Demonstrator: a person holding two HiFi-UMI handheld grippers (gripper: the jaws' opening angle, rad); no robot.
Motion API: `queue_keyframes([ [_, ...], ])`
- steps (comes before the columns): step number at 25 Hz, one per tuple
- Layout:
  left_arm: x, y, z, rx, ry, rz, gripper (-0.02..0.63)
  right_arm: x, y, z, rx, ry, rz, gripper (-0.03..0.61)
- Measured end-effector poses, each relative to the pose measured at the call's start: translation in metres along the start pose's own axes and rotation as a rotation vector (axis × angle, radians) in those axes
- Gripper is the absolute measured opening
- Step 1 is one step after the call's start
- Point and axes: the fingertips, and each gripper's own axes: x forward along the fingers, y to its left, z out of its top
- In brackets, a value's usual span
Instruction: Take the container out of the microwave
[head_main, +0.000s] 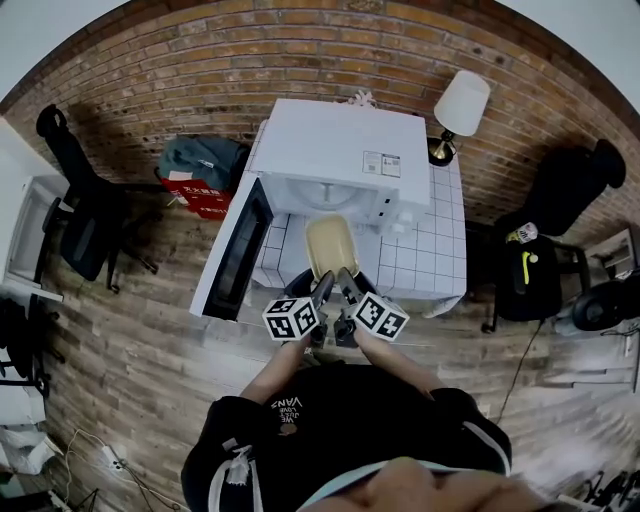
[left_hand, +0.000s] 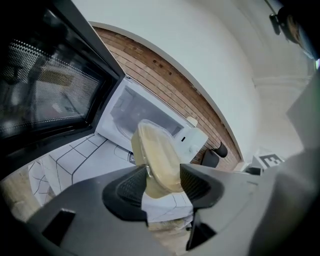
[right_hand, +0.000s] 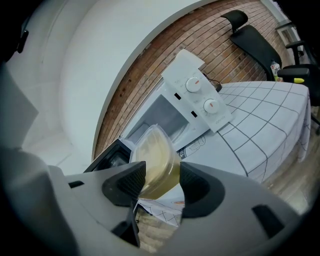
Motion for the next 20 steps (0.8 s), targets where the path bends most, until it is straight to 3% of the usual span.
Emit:
queue_keyframes([
  [20,-0.041,-0.017,-0.040,-0.031,-0.029,0.056,0.216,-0.045,-0.007,-0.034,-0.021,0.068,0.033,0.206],
])
